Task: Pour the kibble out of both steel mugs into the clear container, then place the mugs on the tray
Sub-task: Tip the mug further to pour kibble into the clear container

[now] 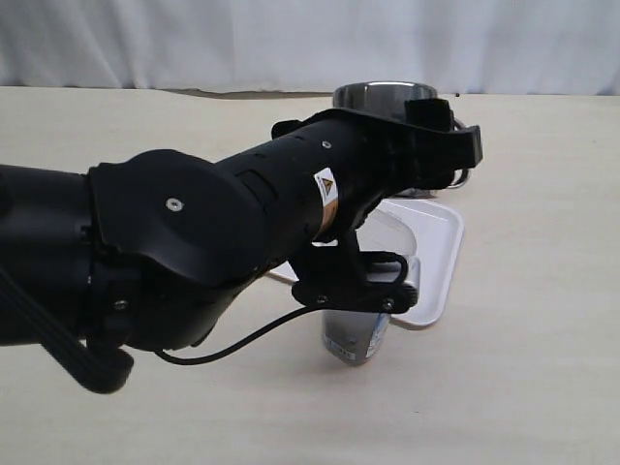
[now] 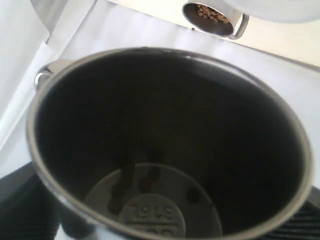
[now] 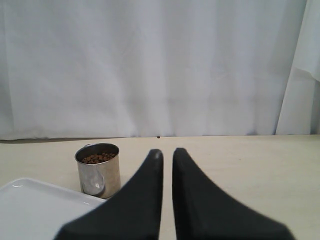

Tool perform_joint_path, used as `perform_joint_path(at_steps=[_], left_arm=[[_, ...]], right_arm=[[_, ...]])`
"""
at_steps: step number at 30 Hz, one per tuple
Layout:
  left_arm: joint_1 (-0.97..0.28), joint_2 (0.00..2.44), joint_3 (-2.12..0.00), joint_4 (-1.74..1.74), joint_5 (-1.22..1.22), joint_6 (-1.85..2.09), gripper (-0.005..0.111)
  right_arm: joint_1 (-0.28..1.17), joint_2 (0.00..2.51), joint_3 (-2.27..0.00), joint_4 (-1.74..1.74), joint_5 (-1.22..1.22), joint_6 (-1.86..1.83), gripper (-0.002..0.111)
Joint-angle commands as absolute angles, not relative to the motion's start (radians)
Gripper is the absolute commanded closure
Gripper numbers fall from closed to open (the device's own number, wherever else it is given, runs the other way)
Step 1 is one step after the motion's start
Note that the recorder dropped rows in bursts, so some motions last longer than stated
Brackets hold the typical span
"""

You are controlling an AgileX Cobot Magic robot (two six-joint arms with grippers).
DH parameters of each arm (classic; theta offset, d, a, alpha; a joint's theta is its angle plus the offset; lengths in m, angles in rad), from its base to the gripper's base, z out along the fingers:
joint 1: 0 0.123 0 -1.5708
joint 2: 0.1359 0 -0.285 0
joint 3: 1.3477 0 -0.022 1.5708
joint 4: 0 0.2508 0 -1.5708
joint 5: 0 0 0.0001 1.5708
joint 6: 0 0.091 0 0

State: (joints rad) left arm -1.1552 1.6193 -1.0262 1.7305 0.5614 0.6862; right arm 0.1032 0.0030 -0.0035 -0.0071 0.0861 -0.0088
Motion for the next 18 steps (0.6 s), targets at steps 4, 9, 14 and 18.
perform_joint_path(at_steps=[4, 9, 14, 18], left_arm=[[-1.164, 1.612, -1.037, 1.744, 0.563, 0.765, 0.107], [-1.164, 1.612, -1.037, 1.744, 0.55, 0.801, 0.107], [-1.164, 1.612, -1.037, 1.744, 0.553, 0.803, 0.107], [-1.164, 1.612, -1.037, 1.744, 0.584, 0.785, 0.107]], right_arm=[[0.108, 0.0, 0.0, -0.007, 0.08, -0.008, 0.103], [0.108, 0.0, 0.0, -0.007, 0.08, -0.008, 0.103], [0.108, 0.0, 0.0, -0.007, 0.08, -0.008, 0.103], [0.108, 0.0, 0.0, -0.007, 0.08, -0.008, 0.103]])
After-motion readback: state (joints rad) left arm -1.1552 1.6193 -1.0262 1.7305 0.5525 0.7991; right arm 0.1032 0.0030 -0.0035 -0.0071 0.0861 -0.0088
